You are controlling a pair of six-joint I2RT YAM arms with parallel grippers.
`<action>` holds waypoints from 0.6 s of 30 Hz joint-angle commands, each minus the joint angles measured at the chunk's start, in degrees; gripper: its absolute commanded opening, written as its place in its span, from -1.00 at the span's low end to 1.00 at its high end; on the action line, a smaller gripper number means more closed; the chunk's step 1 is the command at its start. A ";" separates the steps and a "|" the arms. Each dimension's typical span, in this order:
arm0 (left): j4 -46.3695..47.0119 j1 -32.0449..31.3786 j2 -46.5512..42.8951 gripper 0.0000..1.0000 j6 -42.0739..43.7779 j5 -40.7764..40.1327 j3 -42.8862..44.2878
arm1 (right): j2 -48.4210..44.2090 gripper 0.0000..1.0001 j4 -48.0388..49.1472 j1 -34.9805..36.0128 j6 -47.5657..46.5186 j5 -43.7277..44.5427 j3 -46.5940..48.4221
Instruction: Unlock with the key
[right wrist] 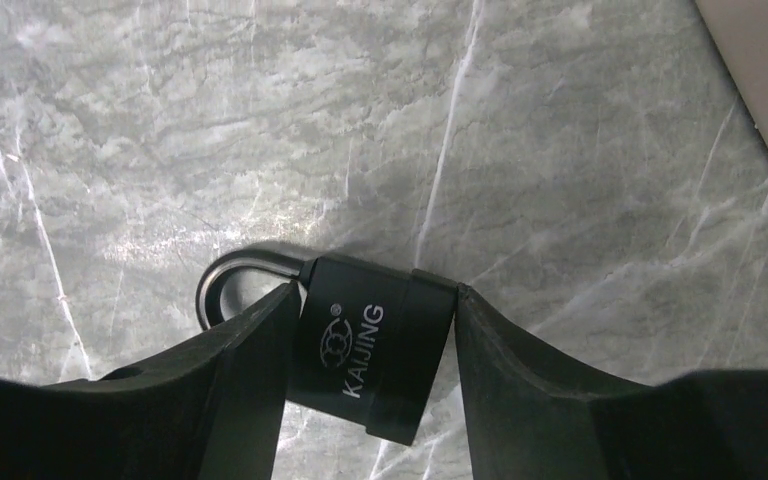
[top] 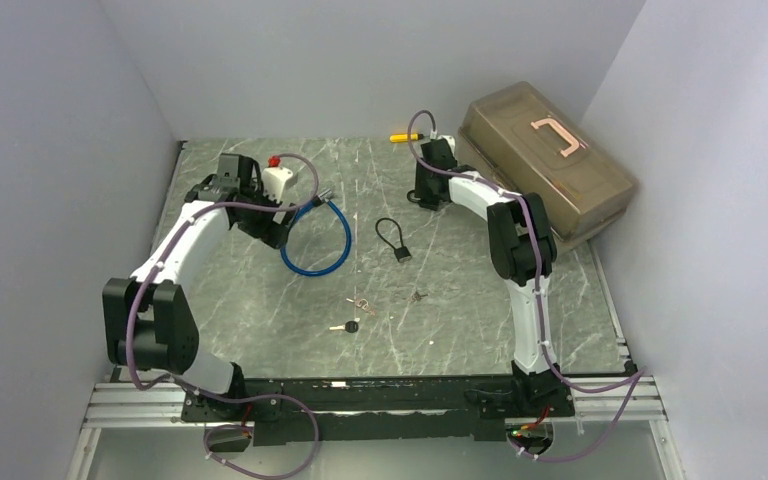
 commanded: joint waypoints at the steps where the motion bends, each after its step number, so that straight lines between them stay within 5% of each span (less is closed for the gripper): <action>1: 5.76 -1.16 2.90 0.98 -1.33 -3.03 3.54 | 0.13 0.06 -0.04 0.26 1.44 -1.48 0.53; 10: 7.97 -2.33 12.55 0.97 -5.04 -5.89 8.53 | -7.87 -0.01 2.94 7.08 5.67 -0.97 -12.90; 18: 13.01 -5.76 12.11 0.97 -1.59 -13.47 -0.20 | -16.76 0.01 5.70 15.62 12.74 1.54 -27.01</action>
